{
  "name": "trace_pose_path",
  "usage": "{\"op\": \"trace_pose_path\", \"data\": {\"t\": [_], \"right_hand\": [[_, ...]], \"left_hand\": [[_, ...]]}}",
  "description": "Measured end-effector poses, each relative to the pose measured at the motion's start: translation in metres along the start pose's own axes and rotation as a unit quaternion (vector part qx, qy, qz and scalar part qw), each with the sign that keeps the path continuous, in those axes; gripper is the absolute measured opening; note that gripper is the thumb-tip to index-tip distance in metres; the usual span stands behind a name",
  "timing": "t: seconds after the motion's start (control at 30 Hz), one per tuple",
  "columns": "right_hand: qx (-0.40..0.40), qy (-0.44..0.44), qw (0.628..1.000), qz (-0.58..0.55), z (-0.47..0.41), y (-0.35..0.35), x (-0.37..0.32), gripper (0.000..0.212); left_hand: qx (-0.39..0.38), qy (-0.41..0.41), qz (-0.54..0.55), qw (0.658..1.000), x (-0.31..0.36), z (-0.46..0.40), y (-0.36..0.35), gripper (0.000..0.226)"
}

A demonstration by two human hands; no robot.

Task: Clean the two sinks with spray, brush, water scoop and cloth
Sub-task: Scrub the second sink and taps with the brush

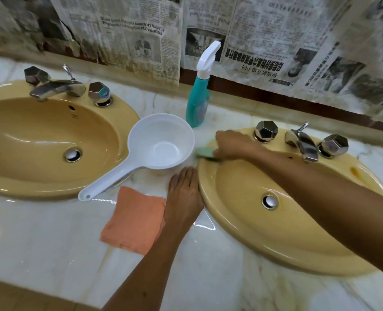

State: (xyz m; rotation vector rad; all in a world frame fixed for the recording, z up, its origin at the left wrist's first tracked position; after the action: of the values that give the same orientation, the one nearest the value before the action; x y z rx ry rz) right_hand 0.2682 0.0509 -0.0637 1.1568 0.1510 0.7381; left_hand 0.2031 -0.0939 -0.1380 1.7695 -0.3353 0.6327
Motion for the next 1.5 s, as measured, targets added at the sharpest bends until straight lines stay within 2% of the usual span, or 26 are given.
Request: {"op": "trace_pose_path", "data": {"t": [0.07, 0.2, 0.3, 0.43, 0.5, 0.57, 0.67, 0.73, 0.8, 0.87, 0.93, 1.03, 1.1, 1.2, 1.37, 1.5], "right_hand": [[-0.006, 0.036, 0.999, 0.013, 0.006, -0.006, -0.015, 0.037], [0.022, -0.028, 0.999, 0.018, -0.006, 0.016, 0.006, 0.036], [0.024, -0.002, 0.999, 0.027, 0.005, 0.013, -0.009, 0.036], [-0.088, 0.119, 0.986, 0.072, 0.042, -0.014, -0.04, 0.032], [-0.115, 0.139, 0.979, 0.094, 0.046, -0.017, -0.045, 0.035], [-0.058, 0.109, 0.989, 0.081, 0.037, -0.007, -0.041, 0.032], [0.026, -0.064, 0.996, -0.065, 0.021, -0.01, -0.007, 0.034], [0.018, -0.161, 0.958, -0.235, 0.026, -0.034, 0.012, 0.038], [-0.013, -0.166, 0.928, -0.335, 0.041, -0.057, 0.003, 0.038], [-0.045, -0.157, 0.922, -0.35, 0.062, -0.076, -0.01, 0.032], [-0.037, -0.192, 0.914, -0.356, 0.074, -0.095, -0.01, 0.035], [-0.04, -0.252, 0.86, -0.442, 0.067, -0.093, -0.002, 0.034], [-0.025, -0.272, 0.85, -0.451, 0.05, -0.078, 0.004, 0.028], [0.002, -0.291, 0.867, -0.406, 0.04, -0.064, 0.011, 0.022], [-0.069, -0.186, 0.91, -0.363, 0.088, -0.082, -0.007, 0.023], [-0.041, -0.22, 0.894, -0.388, 0.086, -0.086, -0.011, 0.023]], "left_hand": [[0.015, 0.009, 0.001, 1.0, -0.001, 0.001, 0.004, 0.054], [0.012, 0.023, 0.004, 1.0, -0.002, 0.002, 0.006, 0.05], [0.01, 0.02, 0.031, 0.999, -0.003, 0.003, 0.006, 0.053], [0.059, 0.028, 0.116, 0.991, -0.012, 0.005, 0.015, 0.055], [0.069, 0.03, 0.131, 0.989, -0.014, 0.004, 0.016, 0.055], [0.067, 0.023, 0.132, 0.989, -0.014, 0.004, 0.014, 0.058], [0.049, 0.016, 0.114, 0.992, -0.012, 0.003, 0.008, 0.058], [0.037, 0.011, 0.102, 0.994, -0.011, 0.004, 0.005, 0.053], [0.035, 0.009, 0.094, 0.995, -0.012, 0.004, 0.005, 0.046], [0.023, 0.012, 0.079, 0.997, -0.011, 0.004, 0.004, 0.049], [0.013, 0.006, 0.069, 0.998, -0.008, 0.003, 0.004, 0.051], [0.008, -0.003, 0.057, 0.998, -0.006, 0.003, 0.004, 0.05], [0.0, -0.006, 0.054, 0.999, -0.007, 0.003, 0.002, 0.05], [-0.012, -0.013, 0.043, 0.999, -0.006, 0.003, 0.001, 0.051], [-0.028, -0.004, 0.05, 0.998, -0.006, 0.002, 0.001, 0.048], [-0.045, 0.003, 0.023, 0.999, -0.006, 0.001, 0.0, 0.043]]}}
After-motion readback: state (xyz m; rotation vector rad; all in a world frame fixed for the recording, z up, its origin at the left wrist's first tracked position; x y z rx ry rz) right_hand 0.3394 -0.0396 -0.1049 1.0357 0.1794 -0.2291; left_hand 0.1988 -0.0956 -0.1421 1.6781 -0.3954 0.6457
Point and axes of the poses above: each hand's wrist, its own z-axis away from the middle knuckle, its own y-axis out of the back of the hand, x = y × z, the point moved 8 cm from there along -z, towards the middle knuckle, and after that the axes turned 14 degrees about z, right-handed, at the moved point
